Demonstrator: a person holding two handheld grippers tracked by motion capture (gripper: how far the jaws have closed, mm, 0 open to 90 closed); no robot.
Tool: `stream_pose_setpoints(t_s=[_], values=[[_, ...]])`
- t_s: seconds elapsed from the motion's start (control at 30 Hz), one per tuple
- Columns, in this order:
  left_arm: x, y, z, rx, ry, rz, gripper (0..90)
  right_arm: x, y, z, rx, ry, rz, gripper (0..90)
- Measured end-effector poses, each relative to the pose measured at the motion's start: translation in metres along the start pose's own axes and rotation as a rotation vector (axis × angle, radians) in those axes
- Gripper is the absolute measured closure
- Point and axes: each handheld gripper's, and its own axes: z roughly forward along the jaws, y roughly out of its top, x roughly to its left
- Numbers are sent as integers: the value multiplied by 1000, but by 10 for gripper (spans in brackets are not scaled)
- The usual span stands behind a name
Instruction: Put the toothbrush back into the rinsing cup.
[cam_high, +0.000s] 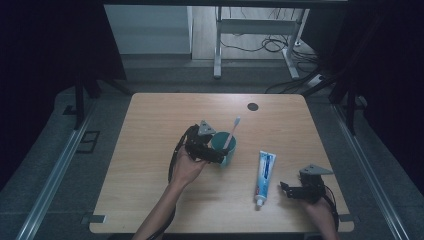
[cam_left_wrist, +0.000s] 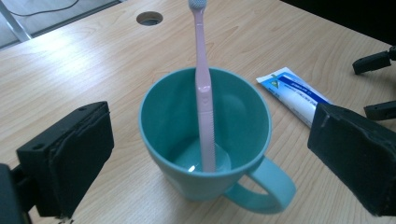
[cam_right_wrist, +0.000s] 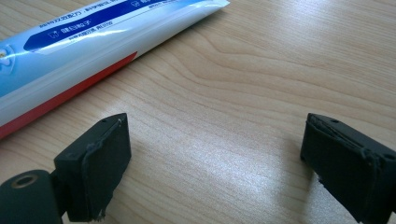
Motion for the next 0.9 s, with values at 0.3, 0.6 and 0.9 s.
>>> stream_pose_setpoints(t_s=[0.3,0.6,0.9], values=[[3,-12,-13,-13,12,1,3,0,0,0,1,0,1,82],[4,-23,-23,-23,25,1,10,0,0,0,-2,-1,-2,82],[4,-40,-32,-18,31,4,13,0,0,0,1,1,2,82]])
